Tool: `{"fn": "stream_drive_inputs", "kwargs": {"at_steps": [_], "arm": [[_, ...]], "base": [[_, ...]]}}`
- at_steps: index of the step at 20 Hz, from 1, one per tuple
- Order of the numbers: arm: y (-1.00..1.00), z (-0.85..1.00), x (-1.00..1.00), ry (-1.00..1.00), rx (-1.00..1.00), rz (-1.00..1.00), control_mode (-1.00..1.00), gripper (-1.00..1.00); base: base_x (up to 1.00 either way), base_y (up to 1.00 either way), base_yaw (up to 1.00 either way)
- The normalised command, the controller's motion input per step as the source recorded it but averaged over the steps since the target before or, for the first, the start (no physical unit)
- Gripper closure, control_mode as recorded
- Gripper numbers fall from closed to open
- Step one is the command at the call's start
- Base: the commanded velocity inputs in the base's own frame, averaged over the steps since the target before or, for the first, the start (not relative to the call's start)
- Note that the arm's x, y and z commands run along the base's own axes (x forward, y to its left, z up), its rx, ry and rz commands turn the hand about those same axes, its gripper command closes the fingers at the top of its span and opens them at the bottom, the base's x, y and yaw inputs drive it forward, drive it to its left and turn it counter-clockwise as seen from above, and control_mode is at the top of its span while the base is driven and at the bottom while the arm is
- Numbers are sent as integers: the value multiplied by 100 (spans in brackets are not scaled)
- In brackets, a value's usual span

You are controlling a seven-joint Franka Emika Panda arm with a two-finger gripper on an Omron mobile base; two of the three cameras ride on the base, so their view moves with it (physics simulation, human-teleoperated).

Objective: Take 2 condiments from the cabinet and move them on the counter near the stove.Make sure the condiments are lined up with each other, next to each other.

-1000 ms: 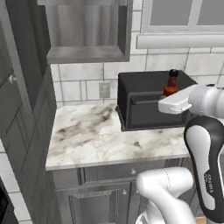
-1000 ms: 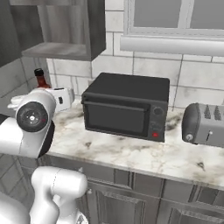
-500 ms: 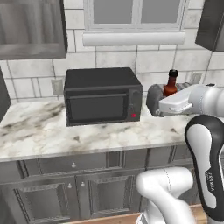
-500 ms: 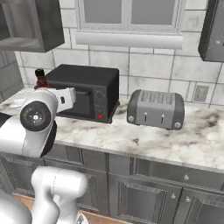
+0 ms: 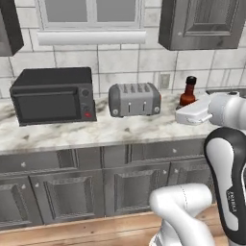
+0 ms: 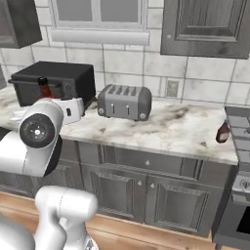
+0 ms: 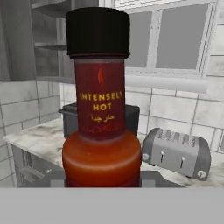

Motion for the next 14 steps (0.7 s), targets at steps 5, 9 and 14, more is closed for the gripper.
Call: {"fn": "stream_drive_inputs", "kwargs": {"at_steps": [5, 9, 14], "arm": [[0, 0, 0, 0, 0, 0, 100, 100], [0, 0, 0, 0, 0, 0, 100, 100], [0, 0, 0, 0, 0, 0, 100, 100]], "base": [[0, -86, 0], [16, -65, 0], [29, -49, 0]]}}
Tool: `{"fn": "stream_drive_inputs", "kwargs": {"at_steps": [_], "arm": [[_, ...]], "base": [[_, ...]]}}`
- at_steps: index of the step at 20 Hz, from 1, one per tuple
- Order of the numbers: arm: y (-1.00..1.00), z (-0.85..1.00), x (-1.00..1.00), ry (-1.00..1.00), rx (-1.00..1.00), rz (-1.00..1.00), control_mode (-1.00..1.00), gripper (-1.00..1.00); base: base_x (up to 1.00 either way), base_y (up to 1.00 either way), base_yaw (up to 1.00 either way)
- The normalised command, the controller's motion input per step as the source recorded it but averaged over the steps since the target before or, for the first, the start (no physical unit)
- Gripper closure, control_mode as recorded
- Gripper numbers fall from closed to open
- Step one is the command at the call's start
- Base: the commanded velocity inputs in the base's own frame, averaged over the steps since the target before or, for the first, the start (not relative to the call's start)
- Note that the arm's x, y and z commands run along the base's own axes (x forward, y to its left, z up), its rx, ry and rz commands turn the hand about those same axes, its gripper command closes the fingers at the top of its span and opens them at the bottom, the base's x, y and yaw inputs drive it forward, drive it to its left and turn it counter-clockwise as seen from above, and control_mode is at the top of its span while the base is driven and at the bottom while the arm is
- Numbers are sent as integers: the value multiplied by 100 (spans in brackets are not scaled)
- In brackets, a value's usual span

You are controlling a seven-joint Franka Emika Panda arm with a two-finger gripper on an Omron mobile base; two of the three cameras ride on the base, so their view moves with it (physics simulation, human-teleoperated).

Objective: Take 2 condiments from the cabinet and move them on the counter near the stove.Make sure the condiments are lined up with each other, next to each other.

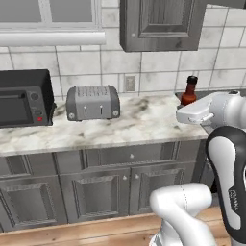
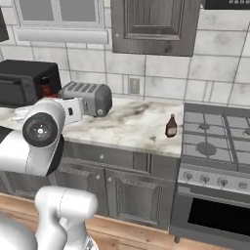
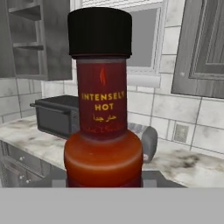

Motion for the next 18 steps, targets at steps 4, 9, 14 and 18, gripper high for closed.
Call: {"fn": "stream_drive_inputs", "kwargs": {"at_steps": [4, 9, 14, 18], "arm": [[0, 0, 0, 0, 0, 0, 100, 100], [0, 0, 0, 0, 0, 0, 100, 100], [0, 0, 0, 0, 0, 0, 100, 100], [0, 0, 0, 0, 0, 0, 100, 100]], "base": [[35, -25, 0], [44, -20, 0], [46, -38, 0], [36, -42, 0]]}}
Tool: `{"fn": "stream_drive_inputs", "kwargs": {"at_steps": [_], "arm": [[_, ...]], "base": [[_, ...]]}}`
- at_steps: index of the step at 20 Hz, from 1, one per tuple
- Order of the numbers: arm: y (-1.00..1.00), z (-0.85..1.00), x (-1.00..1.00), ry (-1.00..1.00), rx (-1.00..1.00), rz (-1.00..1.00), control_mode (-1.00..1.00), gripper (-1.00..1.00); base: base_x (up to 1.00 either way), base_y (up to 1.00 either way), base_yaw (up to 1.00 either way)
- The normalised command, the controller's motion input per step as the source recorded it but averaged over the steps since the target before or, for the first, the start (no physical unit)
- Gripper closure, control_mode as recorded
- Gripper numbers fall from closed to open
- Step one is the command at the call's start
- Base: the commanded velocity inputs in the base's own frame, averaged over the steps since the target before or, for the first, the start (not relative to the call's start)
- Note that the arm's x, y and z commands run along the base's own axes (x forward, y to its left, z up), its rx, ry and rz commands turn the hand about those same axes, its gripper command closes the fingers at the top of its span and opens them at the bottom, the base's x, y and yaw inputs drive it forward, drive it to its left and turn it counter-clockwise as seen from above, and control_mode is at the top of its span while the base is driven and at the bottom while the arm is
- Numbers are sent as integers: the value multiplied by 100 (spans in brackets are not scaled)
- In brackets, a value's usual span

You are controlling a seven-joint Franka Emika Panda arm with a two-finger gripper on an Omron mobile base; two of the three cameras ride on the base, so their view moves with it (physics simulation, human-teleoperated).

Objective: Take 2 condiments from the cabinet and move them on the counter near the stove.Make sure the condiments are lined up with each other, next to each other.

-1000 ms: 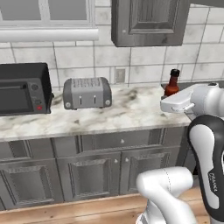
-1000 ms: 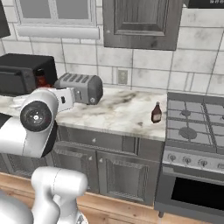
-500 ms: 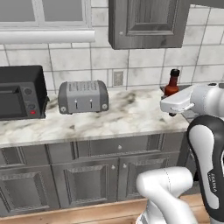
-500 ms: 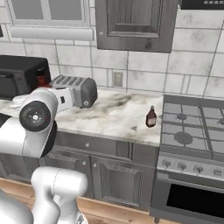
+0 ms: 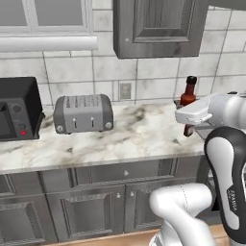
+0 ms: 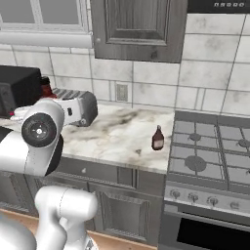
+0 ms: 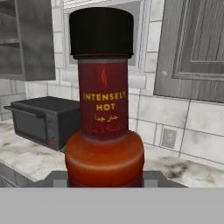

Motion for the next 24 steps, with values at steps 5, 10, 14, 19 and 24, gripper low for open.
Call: {"fn": "stream_drive_inputs", "kwargs": {"at_steps": [5, 10, 14, 19, 24], "arm": [[0, 0, 0, 0, 0, 0, 100, 100], [0, 0, 0, 0, 0, 0, 100, 100], [0, 0, 0, 0, 0, 0, 100, 100], [0, 0, 0, 0, 0, 0, 100, 100], [0, 0, 0, 0, 0, 0, 100, 100]], "base": [[33, -46, 0], [27, -26, 0], [31, -9, 0], [35, 0, 0], [37, 0, 0]]}}
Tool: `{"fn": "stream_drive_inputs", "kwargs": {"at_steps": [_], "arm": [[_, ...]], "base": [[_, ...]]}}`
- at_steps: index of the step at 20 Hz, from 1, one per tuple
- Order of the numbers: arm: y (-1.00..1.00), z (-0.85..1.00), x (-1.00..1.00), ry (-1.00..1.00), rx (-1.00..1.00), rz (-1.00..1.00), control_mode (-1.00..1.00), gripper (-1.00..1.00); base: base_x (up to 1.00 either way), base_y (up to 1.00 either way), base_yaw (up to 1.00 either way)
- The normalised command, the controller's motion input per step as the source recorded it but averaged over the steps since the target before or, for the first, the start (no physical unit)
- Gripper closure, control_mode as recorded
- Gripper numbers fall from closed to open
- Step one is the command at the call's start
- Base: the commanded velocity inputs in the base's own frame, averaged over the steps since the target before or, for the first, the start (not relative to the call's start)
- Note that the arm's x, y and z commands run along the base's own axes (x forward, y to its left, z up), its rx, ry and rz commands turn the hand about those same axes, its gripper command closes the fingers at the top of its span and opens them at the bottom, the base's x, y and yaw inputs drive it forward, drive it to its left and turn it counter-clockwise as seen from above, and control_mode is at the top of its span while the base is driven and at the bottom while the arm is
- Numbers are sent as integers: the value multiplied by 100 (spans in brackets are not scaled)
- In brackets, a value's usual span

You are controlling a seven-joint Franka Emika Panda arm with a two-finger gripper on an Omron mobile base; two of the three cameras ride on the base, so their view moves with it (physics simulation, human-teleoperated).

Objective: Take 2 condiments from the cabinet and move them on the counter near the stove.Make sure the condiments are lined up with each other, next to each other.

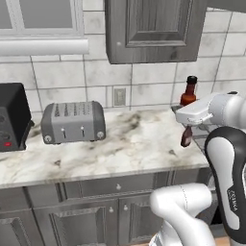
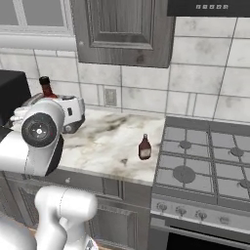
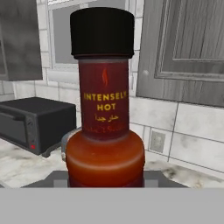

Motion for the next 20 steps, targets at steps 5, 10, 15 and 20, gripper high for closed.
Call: {"fn": "stream_drive_inputs", "kwargs": {"at_steps": [5, 10, 15, 20], "arm": [[0, 0, 0, 0, 0, 0, 100, 100], [0, 0, 0, 0, 0, 0, 100, 100], [0, 0, 0, 0, 0, 0, 100, 100], [0, 0, 0, 0, 0, 0, 100, 100]], "base": [[48, 0, 0], [55, 0, 0], [53, 0, 0], [47, 0, 0]]}}
